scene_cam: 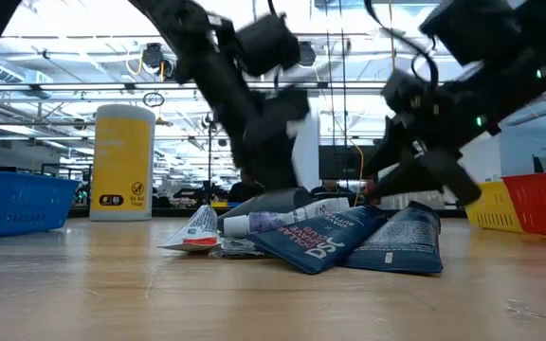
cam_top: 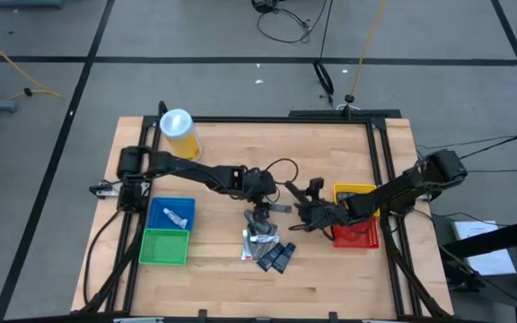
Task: Pick & Place Travel size toiletries
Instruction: Put the black comb into the red basket
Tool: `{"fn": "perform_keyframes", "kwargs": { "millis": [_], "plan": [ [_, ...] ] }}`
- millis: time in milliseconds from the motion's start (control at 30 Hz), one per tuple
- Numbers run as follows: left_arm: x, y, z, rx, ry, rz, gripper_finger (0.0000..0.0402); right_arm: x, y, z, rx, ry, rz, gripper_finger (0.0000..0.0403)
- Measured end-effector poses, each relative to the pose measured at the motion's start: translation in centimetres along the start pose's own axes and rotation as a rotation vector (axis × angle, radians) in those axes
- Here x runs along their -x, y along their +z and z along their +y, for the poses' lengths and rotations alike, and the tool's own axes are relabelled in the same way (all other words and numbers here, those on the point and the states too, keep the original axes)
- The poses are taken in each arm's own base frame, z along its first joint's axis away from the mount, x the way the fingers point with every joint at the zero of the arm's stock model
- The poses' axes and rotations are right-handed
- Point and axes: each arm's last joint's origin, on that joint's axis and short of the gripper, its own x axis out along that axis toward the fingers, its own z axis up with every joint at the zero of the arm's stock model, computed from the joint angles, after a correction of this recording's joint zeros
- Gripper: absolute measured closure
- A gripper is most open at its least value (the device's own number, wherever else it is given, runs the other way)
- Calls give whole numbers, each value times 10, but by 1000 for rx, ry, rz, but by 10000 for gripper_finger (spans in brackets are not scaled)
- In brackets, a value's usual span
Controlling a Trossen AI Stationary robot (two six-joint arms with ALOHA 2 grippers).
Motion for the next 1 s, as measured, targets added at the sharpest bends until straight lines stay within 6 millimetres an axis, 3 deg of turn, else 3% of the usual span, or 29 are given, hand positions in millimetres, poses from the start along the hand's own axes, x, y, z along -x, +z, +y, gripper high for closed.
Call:
{"fn": "perform_keyframes", "kwargs": {
  "millis": [167, 267, 633, 733, 867, 1000],
  "plan": [
    [-3, -1, 3, -27, 26, -3, 135, 1, 6, -7, -271, 439, -61, 197],
    [-4, -1, 12, -24, 42, 7, 149, -6, 8, -10, -376, 576, -91, 215],
    [-8, -8, 30, -35, 12, 99, 341, -39, -12, -8, -442, 533, 21, 372],
    [-12, -13, 30, -42, 7, 128, 385, -47, -16, -10, -454, 513, 38, 398],
    [-19, -17, 27, -40, -7, 151, 390, -53, -22, -21, -483, 456, 67, 390],
    [-26, -20, 21, -38, -12, 150, 376, -54, -28, -40, -507, 216, 110, 390]
  ]
}}
